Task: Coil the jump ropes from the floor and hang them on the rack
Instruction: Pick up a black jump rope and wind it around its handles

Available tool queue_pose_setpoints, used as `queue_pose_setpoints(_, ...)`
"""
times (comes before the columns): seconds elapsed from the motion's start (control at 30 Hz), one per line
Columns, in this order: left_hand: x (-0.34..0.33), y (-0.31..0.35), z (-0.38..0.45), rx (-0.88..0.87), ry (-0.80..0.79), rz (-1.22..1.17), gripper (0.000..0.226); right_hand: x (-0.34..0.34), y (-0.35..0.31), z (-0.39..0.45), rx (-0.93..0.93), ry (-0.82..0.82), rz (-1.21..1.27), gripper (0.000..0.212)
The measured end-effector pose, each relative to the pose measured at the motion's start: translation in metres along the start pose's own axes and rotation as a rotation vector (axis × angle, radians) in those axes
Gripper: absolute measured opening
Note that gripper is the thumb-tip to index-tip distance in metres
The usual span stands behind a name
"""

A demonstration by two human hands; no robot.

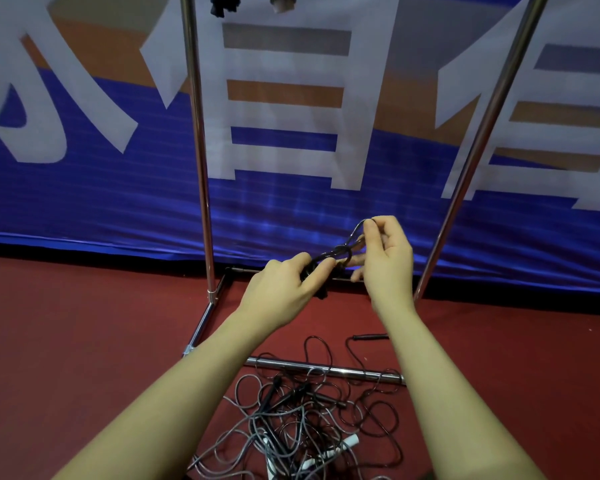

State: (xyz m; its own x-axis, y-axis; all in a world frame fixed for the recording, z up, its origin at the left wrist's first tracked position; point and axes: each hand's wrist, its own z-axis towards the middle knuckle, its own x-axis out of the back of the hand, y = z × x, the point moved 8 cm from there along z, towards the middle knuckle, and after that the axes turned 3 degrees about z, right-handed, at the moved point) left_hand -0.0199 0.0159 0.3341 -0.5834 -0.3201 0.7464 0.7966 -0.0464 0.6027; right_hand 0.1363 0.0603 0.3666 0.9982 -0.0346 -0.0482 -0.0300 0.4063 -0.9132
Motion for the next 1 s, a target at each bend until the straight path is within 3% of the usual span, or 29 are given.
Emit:
queue_pose_setpoints(0.1, 0.011, -0.004, -0.001, 0.054, 0.022, -0.077, 0.051, -0.004, -0.014, -0.001, 0.03, -0.037, 0.033, 0.017)
queue_pose_setpoints(0.33, 0.024, 0.025, -0.014, 0.043, -0.051, -0.305, 0.045, 0.011, -0.049, -0.005, 0.081, 0.089, 0.121, 0.009)
queue_pose_setpoints(0.63, 0.057, 0.058, -0.023, 0.073, 0.024, -0.491, 0.043, 0.013, -0.103, 0.0, 0.117, 0.112, 0.146, 0.01)
queue_pose_setpoints(0.73, 0.078, 0.067, -0.022, 0.078, 0.121, -0.541, 0.042, 0.008, -0.125, 0.006, 0.145, 0.121, 0.141, 0.009)
queue_pose_setpoints(0.87, 0.113, 0.097, -0.022, -0.063, 0.258, -0.559, 0.026, 0.001, -0.164, 0.021, 0.223, 0.124, 0.132, 0.011)
queue_pose_setpoints(1.0, 0.144, 0.121, -0.012, -0.278, 0.296, -0.44, 0.051, -0.006, -0.203, 0.043, 0.311, 0.115, 0.148, 0.012)
